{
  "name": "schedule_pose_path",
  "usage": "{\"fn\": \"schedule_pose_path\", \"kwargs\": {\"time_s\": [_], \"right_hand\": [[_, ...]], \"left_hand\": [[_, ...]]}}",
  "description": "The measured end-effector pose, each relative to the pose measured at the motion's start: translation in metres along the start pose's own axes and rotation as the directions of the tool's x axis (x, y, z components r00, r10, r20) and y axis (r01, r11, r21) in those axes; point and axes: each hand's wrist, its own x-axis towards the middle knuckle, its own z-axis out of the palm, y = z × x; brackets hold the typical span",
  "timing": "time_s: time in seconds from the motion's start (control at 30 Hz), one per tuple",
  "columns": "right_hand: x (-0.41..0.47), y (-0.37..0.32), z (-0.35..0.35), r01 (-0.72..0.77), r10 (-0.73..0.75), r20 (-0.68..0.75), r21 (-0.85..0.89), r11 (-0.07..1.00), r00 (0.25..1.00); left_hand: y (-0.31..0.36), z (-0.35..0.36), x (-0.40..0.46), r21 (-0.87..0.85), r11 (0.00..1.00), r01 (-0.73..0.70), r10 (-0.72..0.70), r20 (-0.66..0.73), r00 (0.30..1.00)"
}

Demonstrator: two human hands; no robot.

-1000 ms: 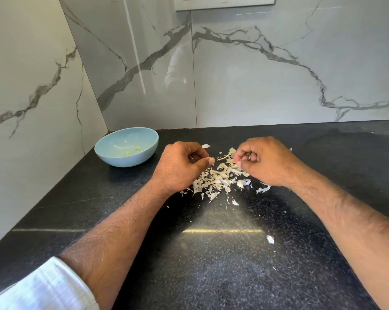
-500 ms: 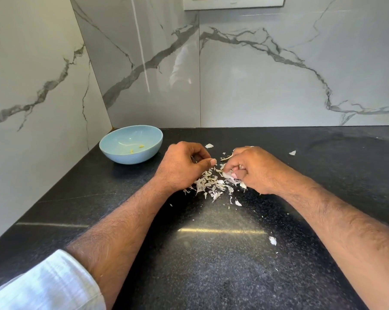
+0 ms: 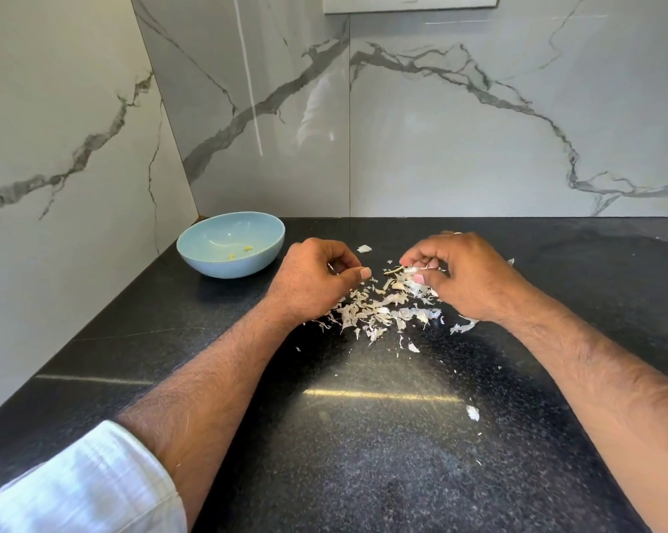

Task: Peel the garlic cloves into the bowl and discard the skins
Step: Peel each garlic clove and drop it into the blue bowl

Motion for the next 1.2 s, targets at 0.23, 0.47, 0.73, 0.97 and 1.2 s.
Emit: {"fn": "schedule_pose_path", "kwargs": {"time_s": [0.23, 0.47, 0.73, 0.97, 1.2], "right_hand": [[-0.002, -0.004, -0.001, -0.075, 0.074, 0.020, 0.017, 0.997, 0.997], [-0.002, -0.006, 0.001, -0.120, 0.119, 0.077, 0.013, 0.993, 0.990], [0.000, -0.009, 0.003, -0.220, 0.169, 0.145, 0.514, 0.829, 0.975], [-0.002, -0.016, 0.009, -0.267, 0.244, 0.142, 0.737, 0.621, 0.959], [-0.001, -0.022, 0.019, -0.293, 0.339, 0.092, 0.736, 0.610, 0.936]], "left_hand": [[0.000, -0.001, -0.001, -0.016, 1.000, -0.006, 0.006, 0.001, 1.000], [0.000, 0.000, -0.001, -0.021, 0.999, -0.032, 0.032, 0.020, 0.999], [0.002, -0.003, -0.001, -0.091, 0.996, -0.021, 0.025, 0.044, 0.999], [0.017, 0.004, -0.009, -0.284, 0.947, -0.152, 0.180, 0.073, 0.981], [0.018, 0.008, -0.009, -0.247, 0.951, -0.187, 0.202, 0.037, 0.979]]}}
